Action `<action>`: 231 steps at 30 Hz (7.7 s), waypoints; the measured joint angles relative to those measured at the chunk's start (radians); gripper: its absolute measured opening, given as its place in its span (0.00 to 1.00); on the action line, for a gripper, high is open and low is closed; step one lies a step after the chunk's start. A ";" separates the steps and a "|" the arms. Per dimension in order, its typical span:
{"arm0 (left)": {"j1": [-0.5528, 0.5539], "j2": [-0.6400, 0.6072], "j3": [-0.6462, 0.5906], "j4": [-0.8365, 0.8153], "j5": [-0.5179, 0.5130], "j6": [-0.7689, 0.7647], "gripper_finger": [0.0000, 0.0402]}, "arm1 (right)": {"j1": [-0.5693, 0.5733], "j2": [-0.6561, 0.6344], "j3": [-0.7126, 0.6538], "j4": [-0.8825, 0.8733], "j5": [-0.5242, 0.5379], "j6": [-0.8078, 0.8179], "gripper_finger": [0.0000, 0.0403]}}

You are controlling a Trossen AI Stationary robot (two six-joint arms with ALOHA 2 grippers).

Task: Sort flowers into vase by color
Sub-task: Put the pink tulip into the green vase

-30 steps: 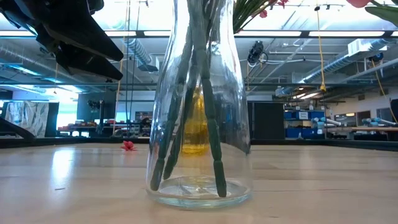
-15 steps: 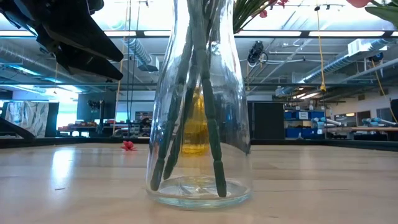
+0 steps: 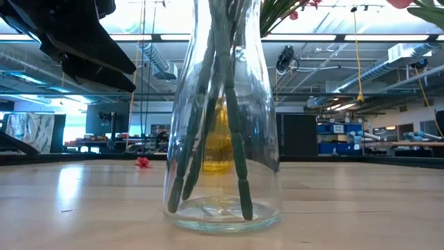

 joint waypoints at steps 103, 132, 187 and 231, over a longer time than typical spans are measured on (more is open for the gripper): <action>0.000 0.069 0.000 -0.003 -0.123 -0.026 0.83 | -0.150 0.000 0.053 -0.170 -0.183 0.112 0.02; 0.000 0.111 0.000 0.066 -0.150 0.002 0.83 | -0.311 0.000 0.053 -0.277 -0.253 -0.063 0.02; 0.000 0.110 0.000 0.078 -0.148 0.001 0.83 | -0.267 0.002 0.036 -0.031 -0.020 0.054 0.39; 0.000 0.110 0.000 0.107 -0.182 0.001 0.83 | 0.023 0.318 0.113 0.229 0.588 -0.090 0.01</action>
